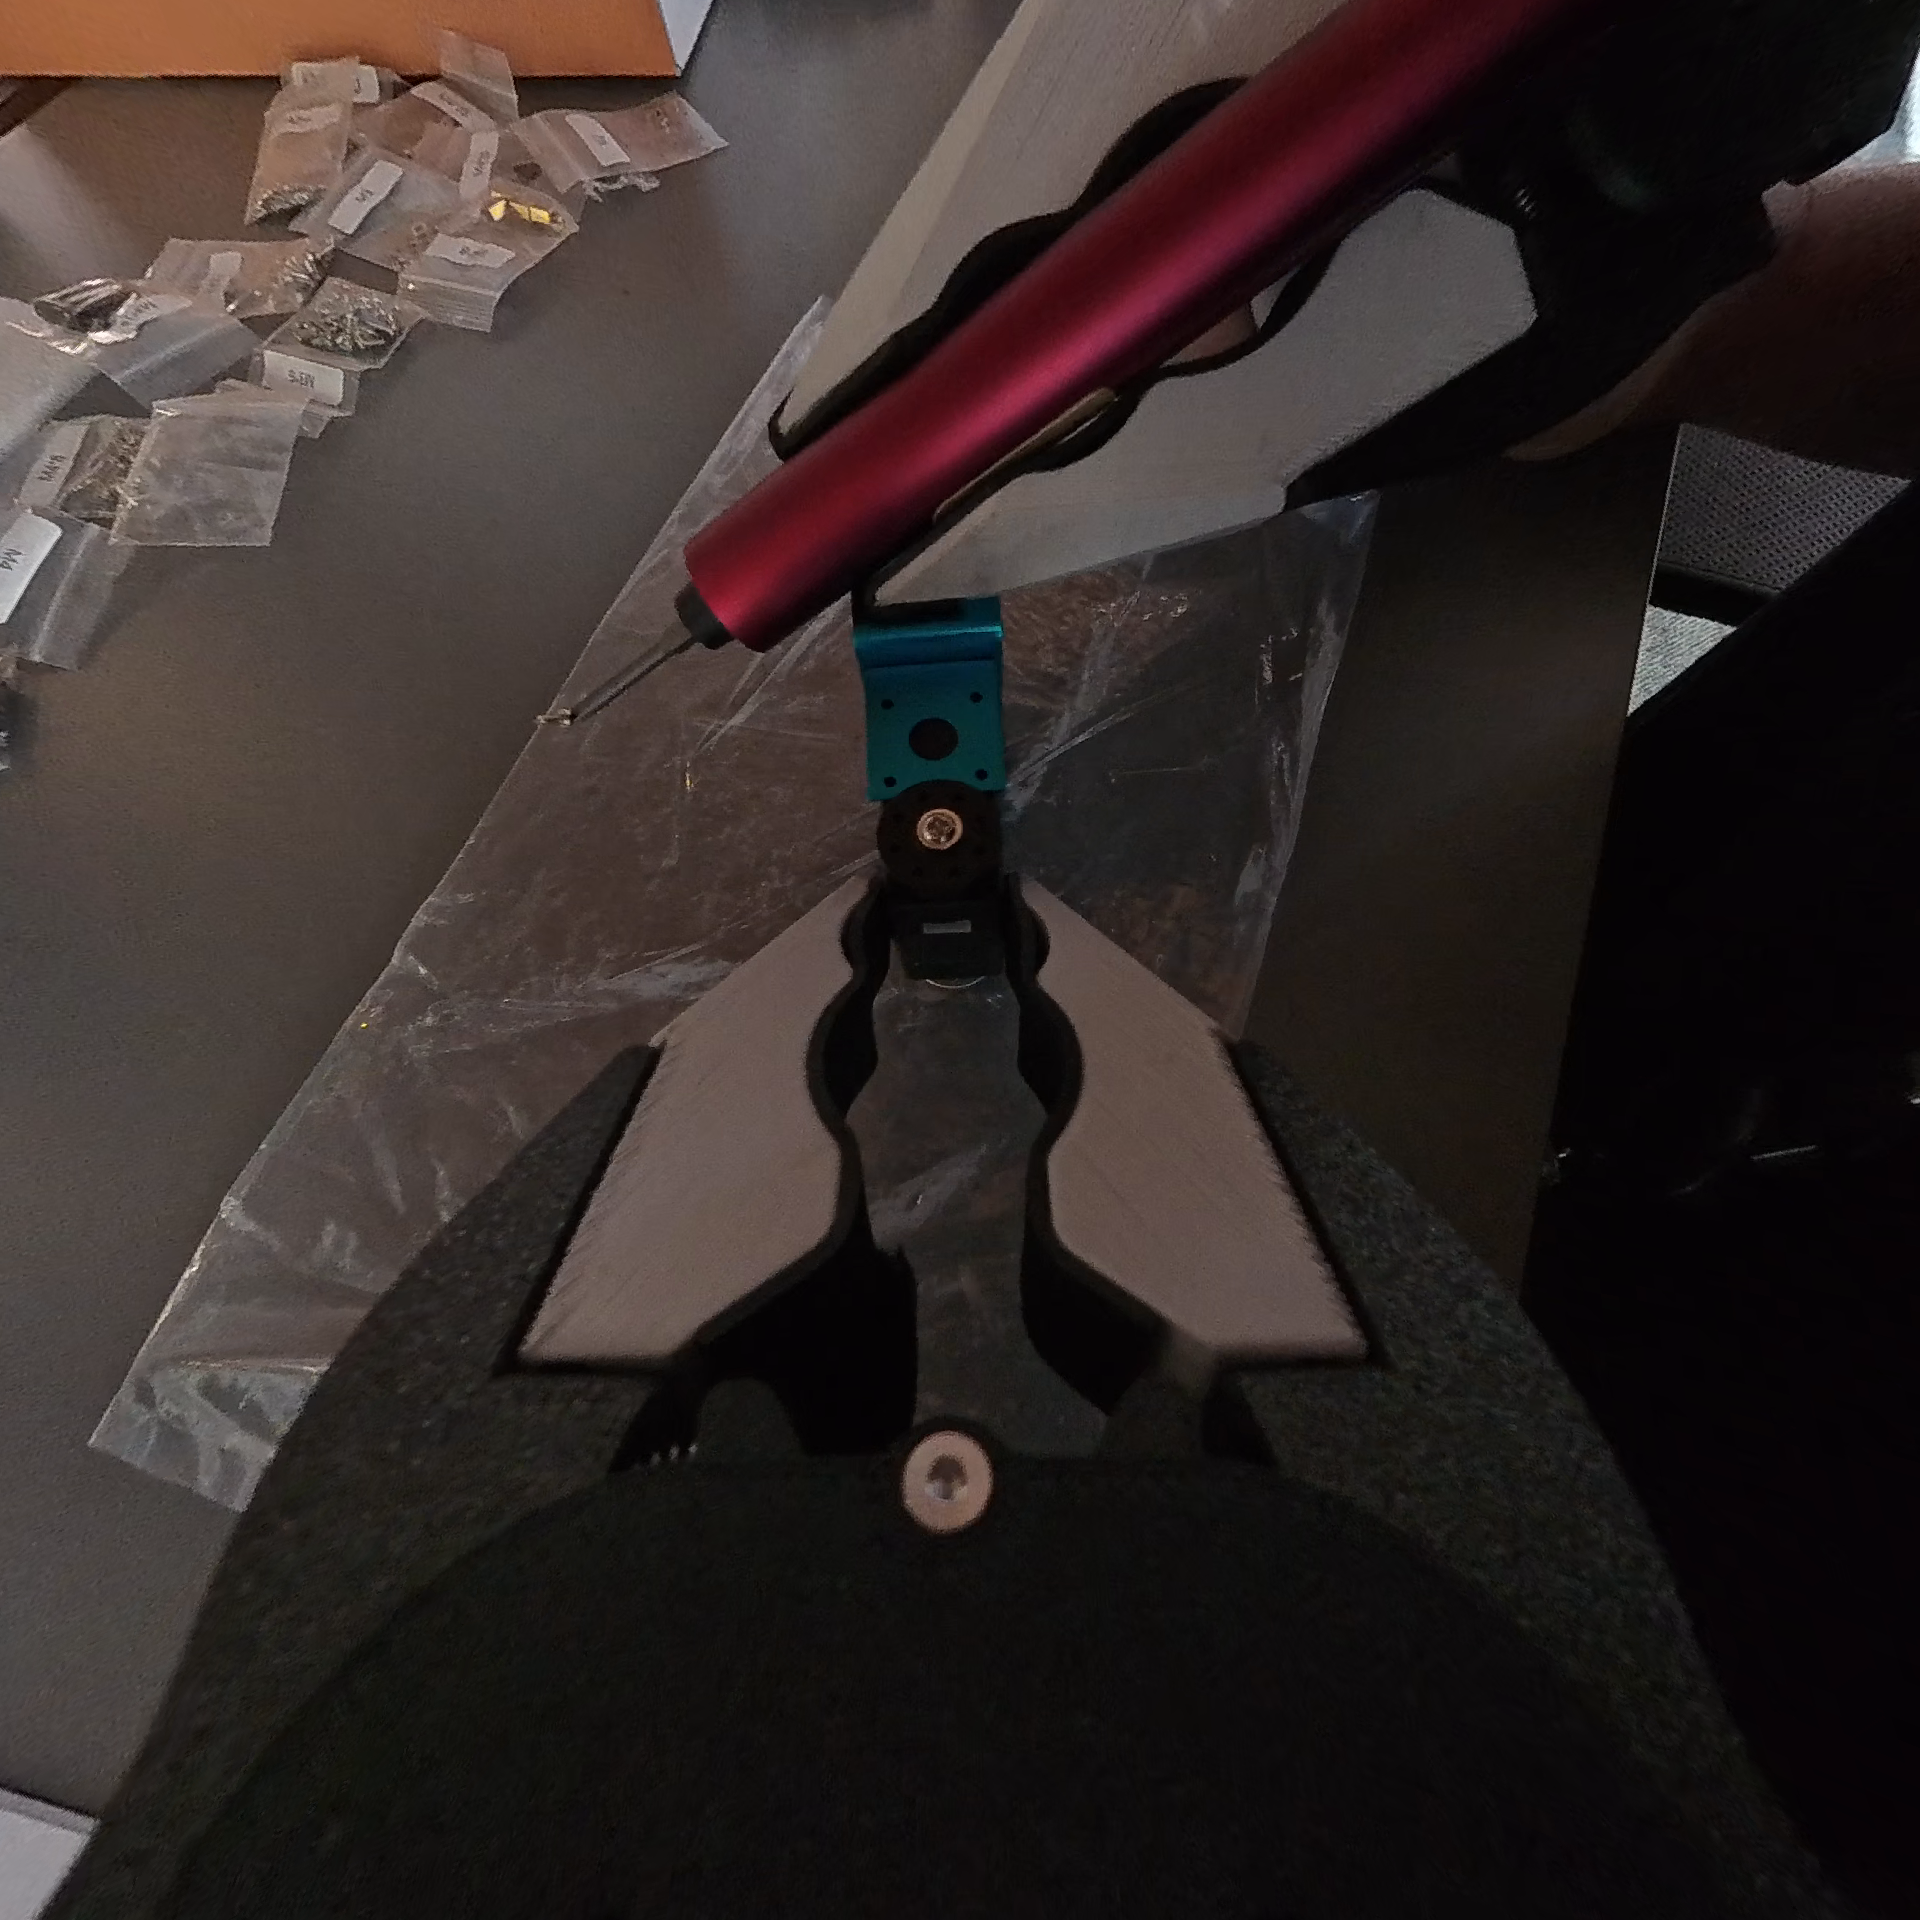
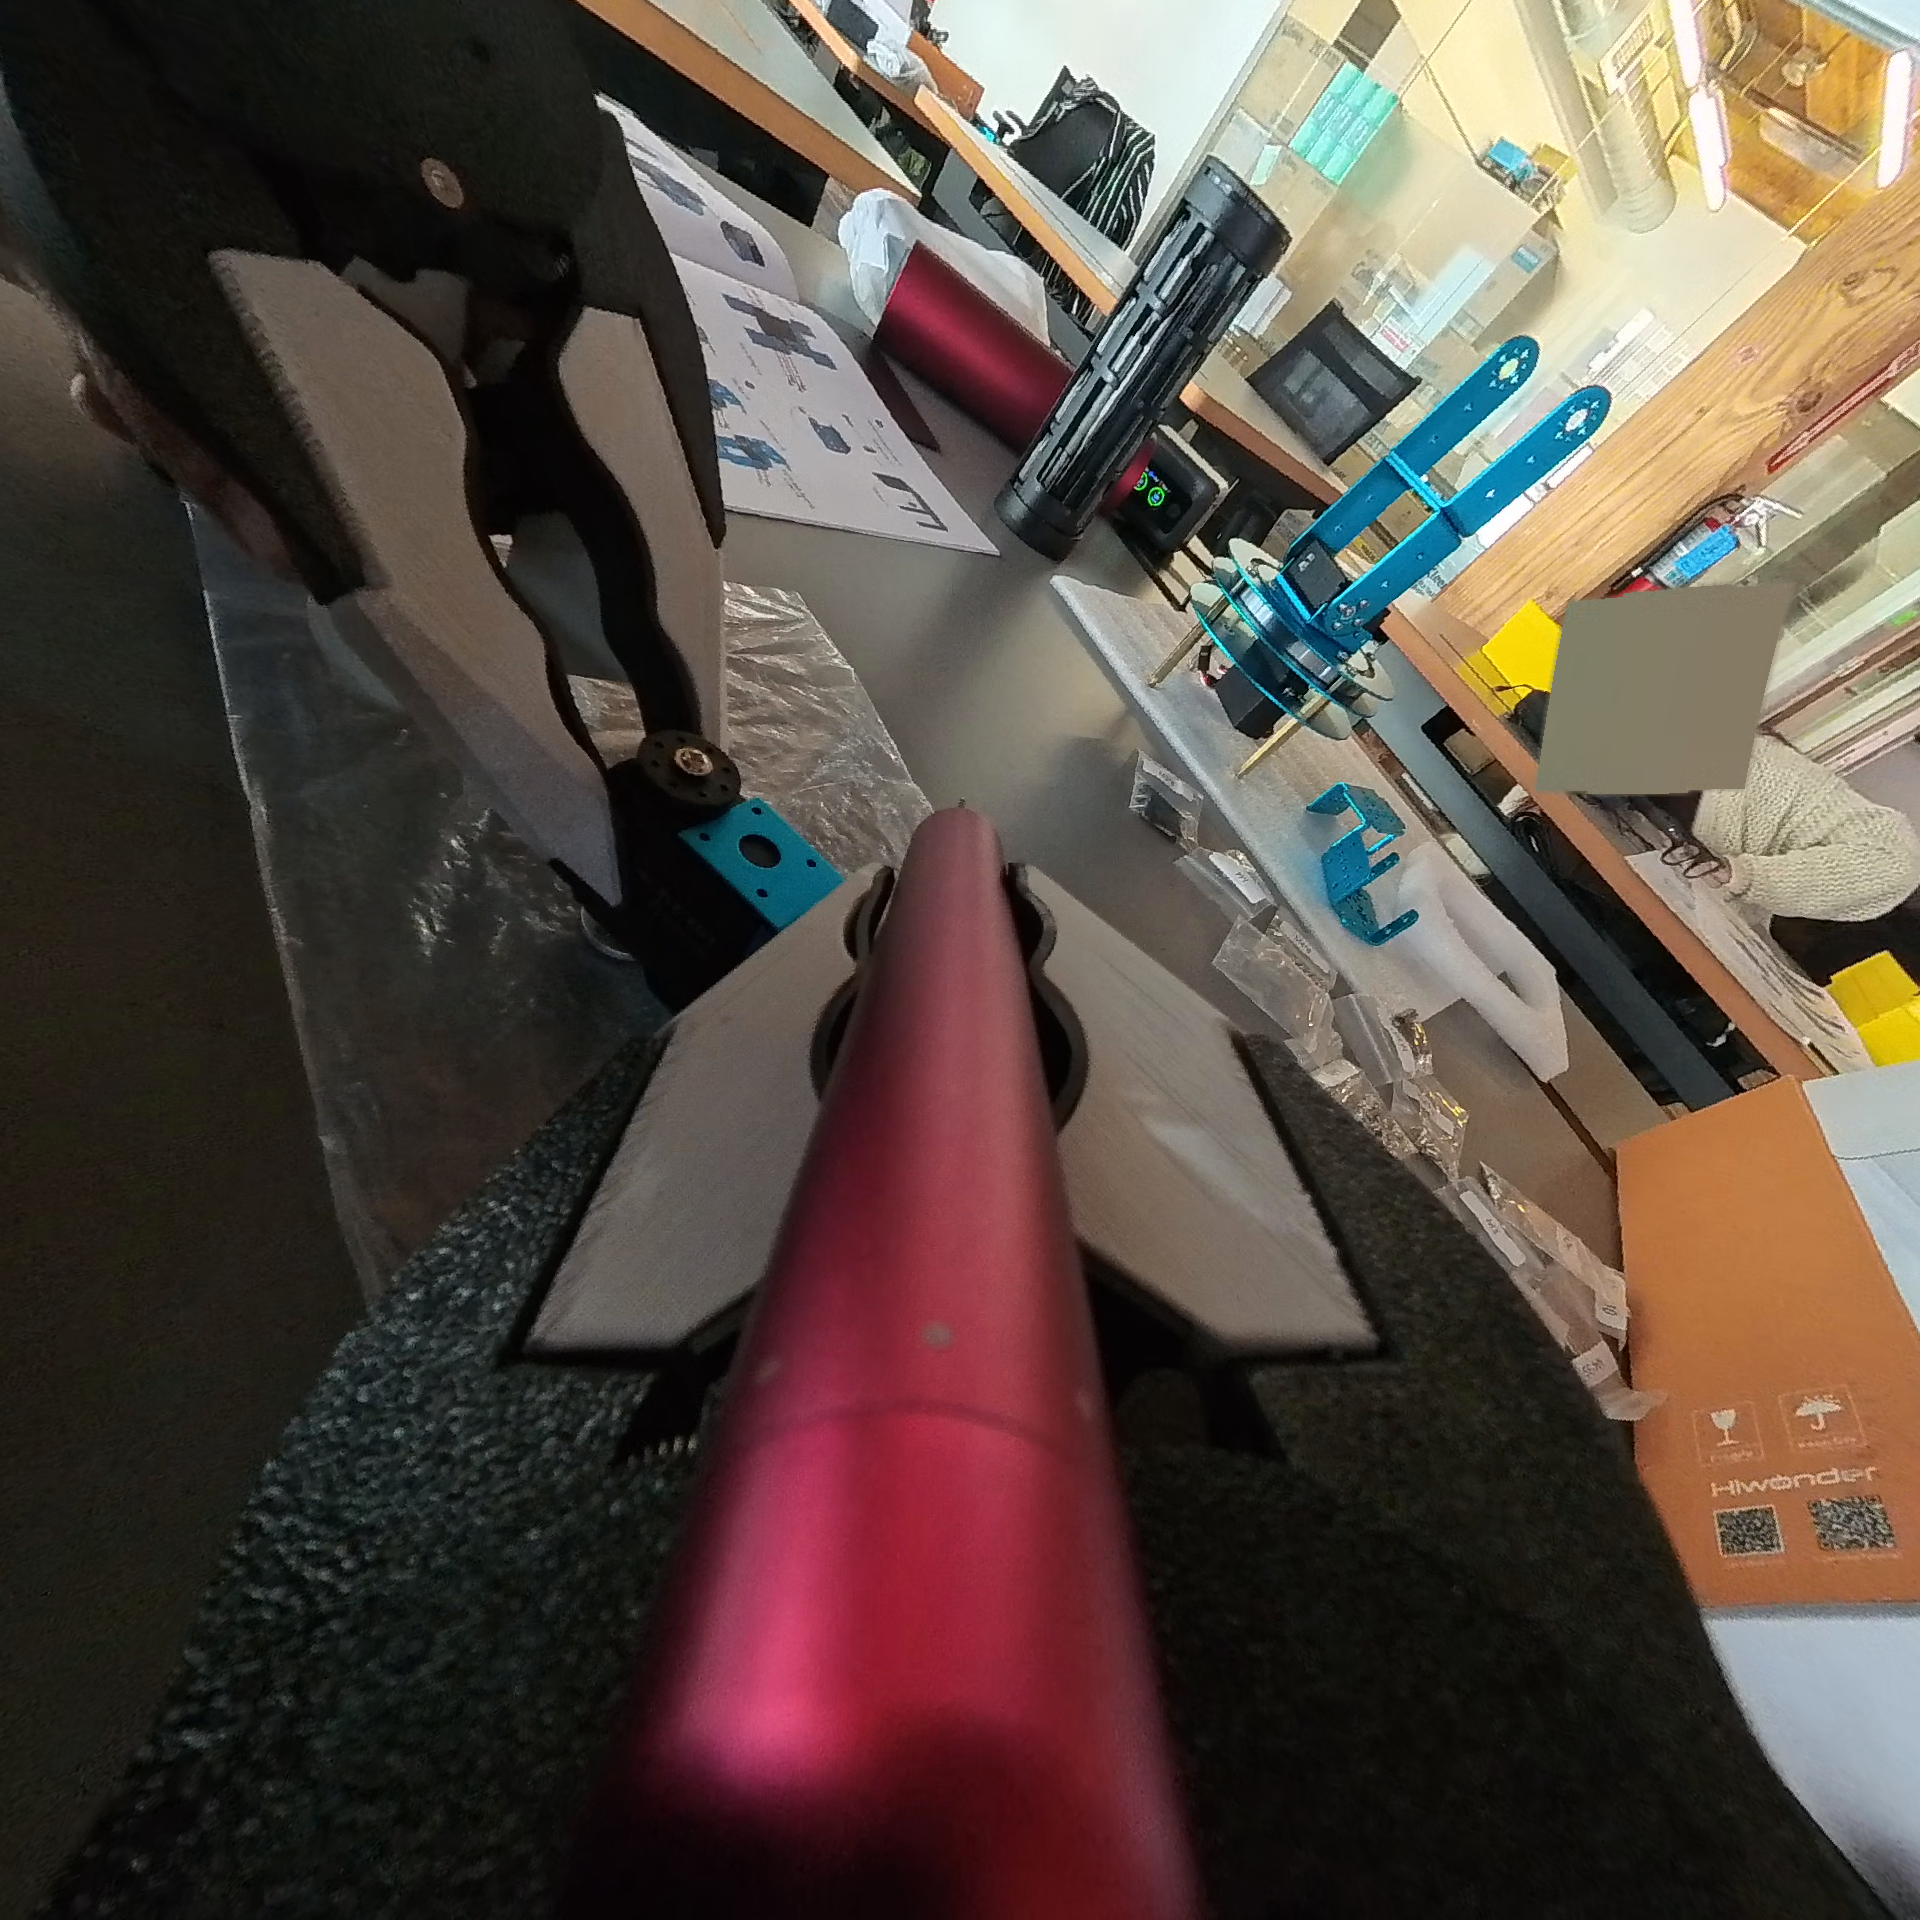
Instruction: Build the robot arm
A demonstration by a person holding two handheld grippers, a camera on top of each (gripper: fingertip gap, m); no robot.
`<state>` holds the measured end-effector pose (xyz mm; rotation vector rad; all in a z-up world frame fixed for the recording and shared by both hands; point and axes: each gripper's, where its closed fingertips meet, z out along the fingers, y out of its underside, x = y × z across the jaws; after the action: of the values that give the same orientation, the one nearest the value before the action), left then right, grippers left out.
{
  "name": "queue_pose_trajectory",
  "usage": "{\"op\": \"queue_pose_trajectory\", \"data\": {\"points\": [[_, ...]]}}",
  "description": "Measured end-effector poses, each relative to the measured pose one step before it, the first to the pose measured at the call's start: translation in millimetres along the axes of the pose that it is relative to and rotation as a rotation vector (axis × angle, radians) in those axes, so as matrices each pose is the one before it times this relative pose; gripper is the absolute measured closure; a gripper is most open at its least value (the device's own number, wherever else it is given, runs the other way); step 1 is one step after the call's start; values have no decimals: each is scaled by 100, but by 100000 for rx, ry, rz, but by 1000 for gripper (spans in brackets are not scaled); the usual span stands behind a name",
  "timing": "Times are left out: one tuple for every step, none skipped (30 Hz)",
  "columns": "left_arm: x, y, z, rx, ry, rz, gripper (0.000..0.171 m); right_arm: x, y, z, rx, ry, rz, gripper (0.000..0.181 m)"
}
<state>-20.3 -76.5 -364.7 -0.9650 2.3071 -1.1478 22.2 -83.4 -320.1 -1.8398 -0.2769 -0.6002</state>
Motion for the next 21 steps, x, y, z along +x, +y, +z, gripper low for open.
{"op": "queue_pose_trajectory", "data": {"points": [[1,9,-22,123,653,58,151,-24,-2,-7,37,-138,74,158],[-3,6,-19,110,513,153,151,-2,-2,1,12,-24,-12,158],[-12,24,-21,75,485,124,151,-20,5,4,24,-98,15,159],[-16,20,-29,50,552,119,152,-20,-8,4,58,-147,-10,159],[-20,18,-25,29,528,232,152,-18,-1,2,34,-57,-56,158],[2,14,-17,-3,467,193,152,-11,-7,-2,16,-28,-15,158],[-12,14,-13,-30,438,241,152,-19,2,-7,33,-58,-25,158],[-3,14,-14,-34,380,198,152,-4,-5,-2,2,13,-32,158],[-5,7,-6,-10,332,25,152,1,4,3,1,-30,43,158],[-2,2,0,-4,260,-62,152,-13,7,3,7,-46,25,158],[-6,10,-12,-3,171,-174,151,-3,0,0,-1,-16,8,158],[-5,10,-8,-29,204,-425,152,-4,3,4,15,-71,40,158],[-4,13,-9,-195,277,-801,151,-11,-4,2,26,-62,35,158],[-20,22,-7,-328,112,-699,151,0,-2,9,-10,11,5,158],[-11,7,-2,-346,-391,-23,151,-1,-7,-3,-8,-38,14,158],[-23,6,-5,-462,-789,367,152,-6,-13,-7,62,-94,-19,158],[8,6,7,-594,-806,483,152,-22,-58,8,254,-122,-220,158],[8,-1,6,-514,-591,416,152,-47,-108,-19,399,-165,-563,158],[26,-21,2,-249,-303,319,152,-31,-76,-57,350,-12,-717,158],[4,-69,-12,135,-347,441,152,23,-104,-140,571,130,-130,158],[-47,-82,-7,264,-480,187,151,89,-234,-247,1279,99,981,158]]}}
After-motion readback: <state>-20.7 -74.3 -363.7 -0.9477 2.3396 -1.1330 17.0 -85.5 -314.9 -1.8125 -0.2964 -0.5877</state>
